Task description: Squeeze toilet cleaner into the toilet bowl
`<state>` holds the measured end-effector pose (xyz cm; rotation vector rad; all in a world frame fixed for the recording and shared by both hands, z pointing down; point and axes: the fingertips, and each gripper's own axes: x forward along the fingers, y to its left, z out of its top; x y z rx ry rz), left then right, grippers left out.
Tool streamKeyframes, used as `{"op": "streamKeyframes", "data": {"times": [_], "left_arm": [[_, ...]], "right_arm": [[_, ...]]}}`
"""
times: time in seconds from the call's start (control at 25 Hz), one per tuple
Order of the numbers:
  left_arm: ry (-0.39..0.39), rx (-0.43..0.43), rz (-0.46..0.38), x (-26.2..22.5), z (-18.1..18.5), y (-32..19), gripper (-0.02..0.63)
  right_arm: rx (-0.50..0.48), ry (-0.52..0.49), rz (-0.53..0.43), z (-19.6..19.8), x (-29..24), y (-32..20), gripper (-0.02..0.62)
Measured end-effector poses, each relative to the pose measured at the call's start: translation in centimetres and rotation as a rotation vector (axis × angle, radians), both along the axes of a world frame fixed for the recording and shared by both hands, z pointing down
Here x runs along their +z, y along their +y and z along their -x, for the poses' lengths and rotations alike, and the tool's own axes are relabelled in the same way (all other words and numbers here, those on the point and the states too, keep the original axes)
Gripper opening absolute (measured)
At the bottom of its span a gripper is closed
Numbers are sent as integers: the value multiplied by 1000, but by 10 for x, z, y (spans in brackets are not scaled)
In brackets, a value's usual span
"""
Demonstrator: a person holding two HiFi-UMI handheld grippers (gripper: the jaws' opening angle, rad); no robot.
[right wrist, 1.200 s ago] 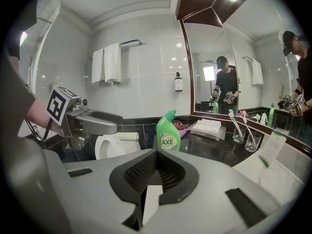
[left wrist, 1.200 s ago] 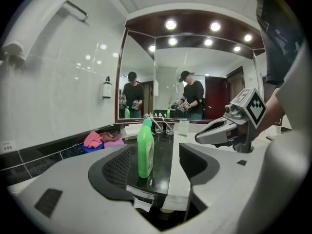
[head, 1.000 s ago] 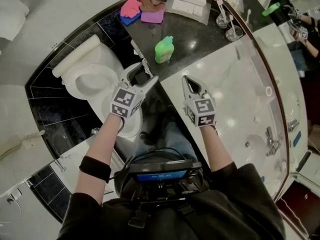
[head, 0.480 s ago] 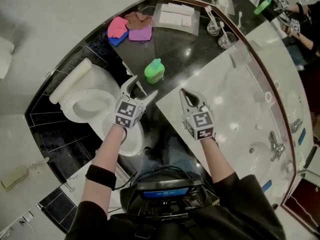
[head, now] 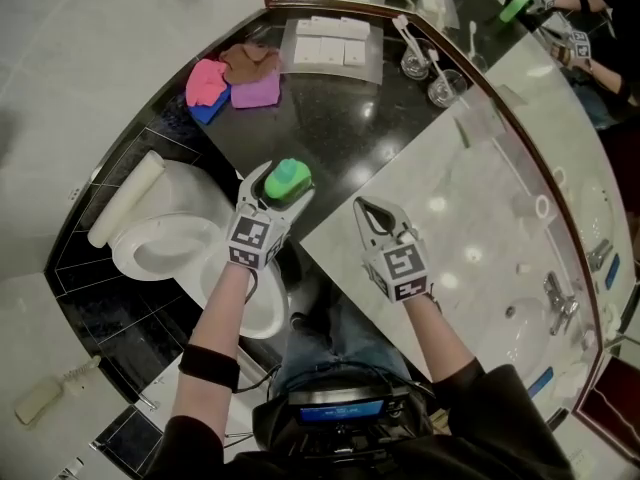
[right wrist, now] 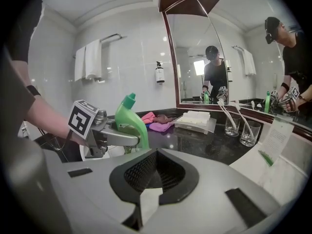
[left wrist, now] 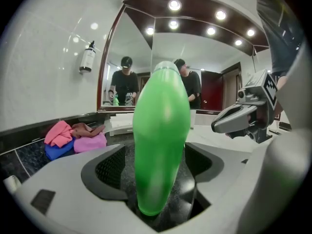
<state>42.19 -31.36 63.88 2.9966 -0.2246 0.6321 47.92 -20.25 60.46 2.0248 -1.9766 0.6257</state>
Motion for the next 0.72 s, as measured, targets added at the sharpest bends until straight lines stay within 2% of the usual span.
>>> {"op": "streamKeyframes", "data": {"times": [0.24,0.36,0.52,0.72], "left_arm": [[58,70,-20,-5,-28,9,384],[74,57,-28,-7,-30,5,291],[74,66,-70,-7,-31,8,210],[74,51,-95,-8,-32,7,195]], "right_arm": [[4,-10,14,-13,25,-2,3],[13,-20,17,-16,31,1,3],[19,-25,25,-17,35,5,3],[14,-28,23,-16,36,4,3]]}}
